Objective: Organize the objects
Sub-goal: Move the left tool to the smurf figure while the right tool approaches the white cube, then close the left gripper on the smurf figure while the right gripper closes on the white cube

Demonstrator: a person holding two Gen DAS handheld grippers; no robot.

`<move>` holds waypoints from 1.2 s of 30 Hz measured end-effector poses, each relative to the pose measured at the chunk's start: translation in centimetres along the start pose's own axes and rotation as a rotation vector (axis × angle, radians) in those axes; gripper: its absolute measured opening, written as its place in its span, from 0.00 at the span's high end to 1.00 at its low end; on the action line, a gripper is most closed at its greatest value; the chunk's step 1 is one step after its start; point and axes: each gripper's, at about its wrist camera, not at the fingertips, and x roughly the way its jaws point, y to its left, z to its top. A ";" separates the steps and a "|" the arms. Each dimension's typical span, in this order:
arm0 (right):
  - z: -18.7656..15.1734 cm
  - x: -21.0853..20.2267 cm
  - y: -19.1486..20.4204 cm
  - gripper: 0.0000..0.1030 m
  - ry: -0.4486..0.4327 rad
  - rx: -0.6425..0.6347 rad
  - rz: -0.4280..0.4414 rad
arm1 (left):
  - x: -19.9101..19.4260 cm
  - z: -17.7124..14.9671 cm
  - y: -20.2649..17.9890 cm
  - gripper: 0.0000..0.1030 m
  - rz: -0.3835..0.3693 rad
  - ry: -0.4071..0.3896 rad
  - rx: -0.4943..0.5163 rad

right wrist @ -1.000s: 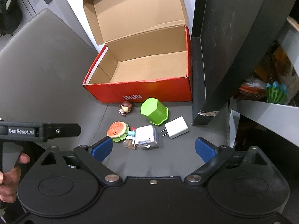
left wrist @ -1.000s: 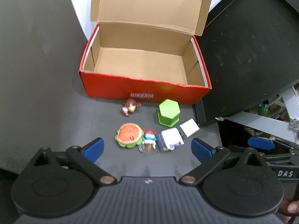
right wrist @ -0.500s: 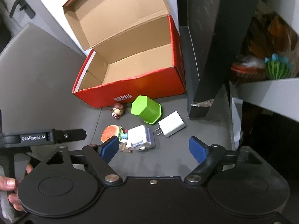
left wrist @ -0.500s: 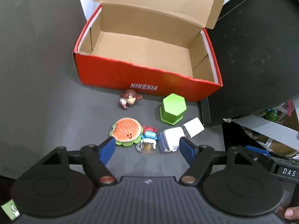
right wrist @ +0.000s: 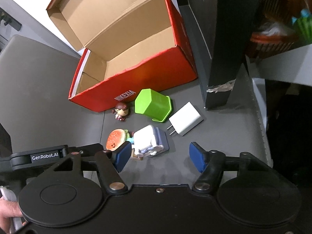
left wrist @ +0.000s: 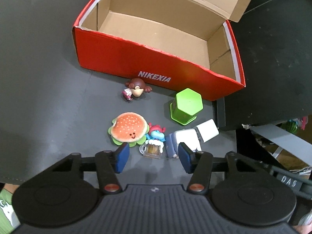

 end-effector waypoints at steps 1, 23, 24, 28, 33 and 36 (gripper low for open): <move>0.0 0.3 0.1 0.38 0.004 -0.010 -0.001 | 0.3 0.1 0.1 0.49 -0.002 0.002 -0.013; 0.0 2.9 1.9 0.37 0.076 -0.187 -0.053 | 7.1 0.5 -1.2 0.60 0.131 0.032 -0.178; 0.0 3.1 2.1 0.37 0.078 -0.199 -0.056 | 7.3 0.5 -1.3 0.60 0.139 0.036 -0.174; -0.1 4.3 3.0 0.37 0.093 -0.243 -0.063 | 7.7 0.3 -1.1 0.65 0.164 0.043 -0.182; -0.4 5.6 3.8 0.37 0.115 -0.288 -0.081 | 7.2 0.2 -0.2 0.66 0.194 0.050 -0.248; -0.5 5.7 4.2 0.37 0.114 -0.320 -0.089 | 6.7 -0.3 0.6 0.66 0.207 0.038 -0.288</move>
